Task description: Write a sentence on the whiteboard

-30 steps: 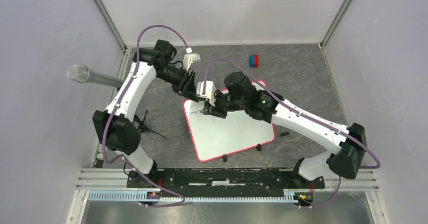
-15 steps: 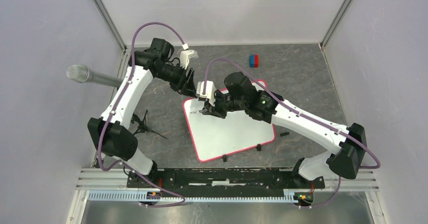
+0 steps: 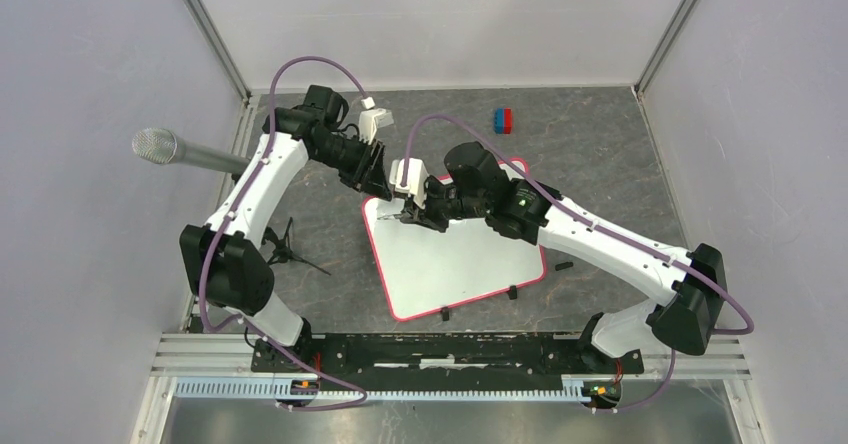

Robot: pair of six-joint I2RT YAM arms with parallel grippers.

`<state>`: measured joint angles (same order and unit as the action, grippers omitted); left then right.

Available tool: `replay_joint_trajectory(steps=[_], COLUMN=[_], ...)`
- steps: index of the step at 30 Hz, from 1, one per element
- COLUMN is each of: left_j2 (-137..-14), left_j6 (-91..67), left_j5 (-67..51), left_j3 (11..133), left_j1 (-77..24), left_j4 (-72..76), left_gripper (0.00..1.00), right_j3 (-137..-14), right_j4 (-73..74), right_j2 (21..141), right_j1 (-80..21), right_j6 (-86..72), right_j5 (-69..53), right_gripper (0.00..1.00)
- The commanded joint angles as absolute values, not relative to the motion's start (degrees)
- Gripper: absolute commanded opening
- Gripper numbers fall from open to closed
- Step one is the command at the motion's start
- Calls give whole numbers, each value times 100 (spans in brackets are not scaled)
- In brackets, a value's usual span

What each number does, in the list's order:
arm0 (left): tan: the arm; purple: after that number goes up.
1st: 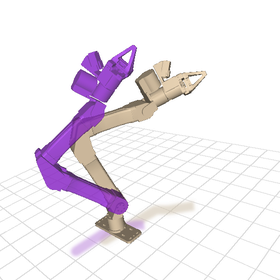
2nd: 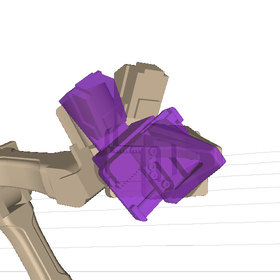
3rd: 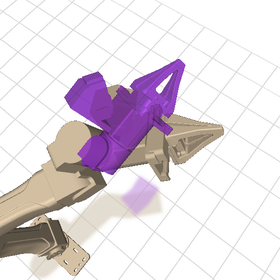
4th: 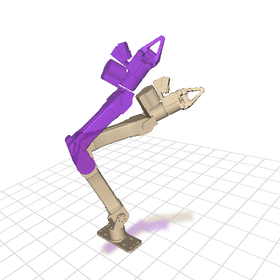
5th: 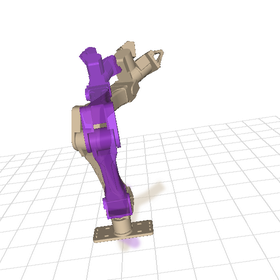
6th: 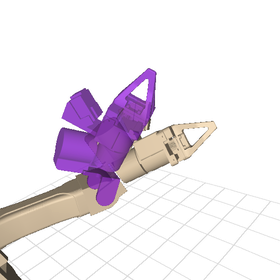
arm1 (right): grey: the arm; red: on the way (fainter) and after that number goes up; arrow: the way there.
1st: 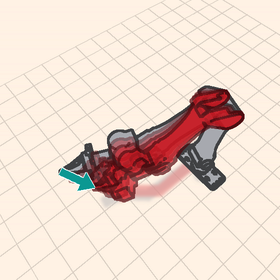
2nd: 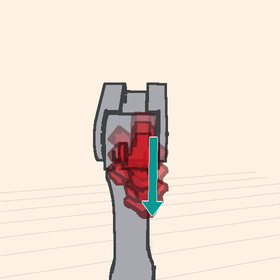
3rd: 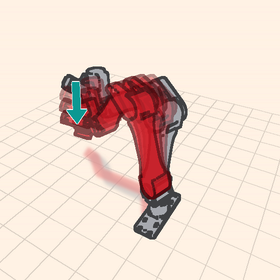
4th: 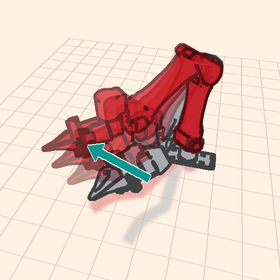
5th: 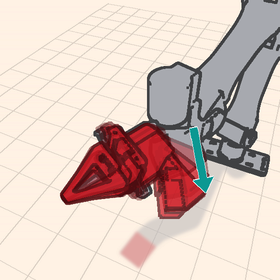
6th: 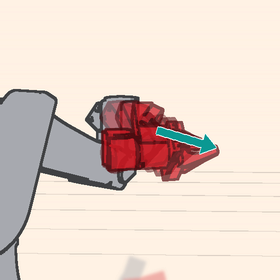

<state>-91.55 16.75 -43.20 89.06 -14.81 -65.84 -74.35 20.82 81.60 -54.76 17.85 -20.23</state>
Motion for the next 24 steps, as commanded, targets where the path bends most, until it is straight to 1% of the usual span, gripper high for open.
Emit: replay_joint_trajectory(steps=[1, 9, 15, 24], left_j2=[-9157, -9175, -9174, -9174], left_j6=[1521, 1568, 1645, 1731], left_j5=[-4702, -4702, -4702, -4654], left_j3=[8828, 8703, 8710, 8703], left_j1=[-1468, -1468, -1468, -1468], left_j4=[-6478, -6500, -6500, -6495], left_gripper=[44, 28, 22, 5], right_j3=[-7532, -7541, -7536, -7532], right_j4=[1713, 1580, 1443, 1366], right_j2=[8213, 8389, 8419, 8542], right_j1=[-5502, -5503, -5500, -5505], right_j6=[1804, 1618, 1535, 1415], right_j5=[-1846, -1912, -1874, -1812], right_gripper=[0, 0, 0, 0])
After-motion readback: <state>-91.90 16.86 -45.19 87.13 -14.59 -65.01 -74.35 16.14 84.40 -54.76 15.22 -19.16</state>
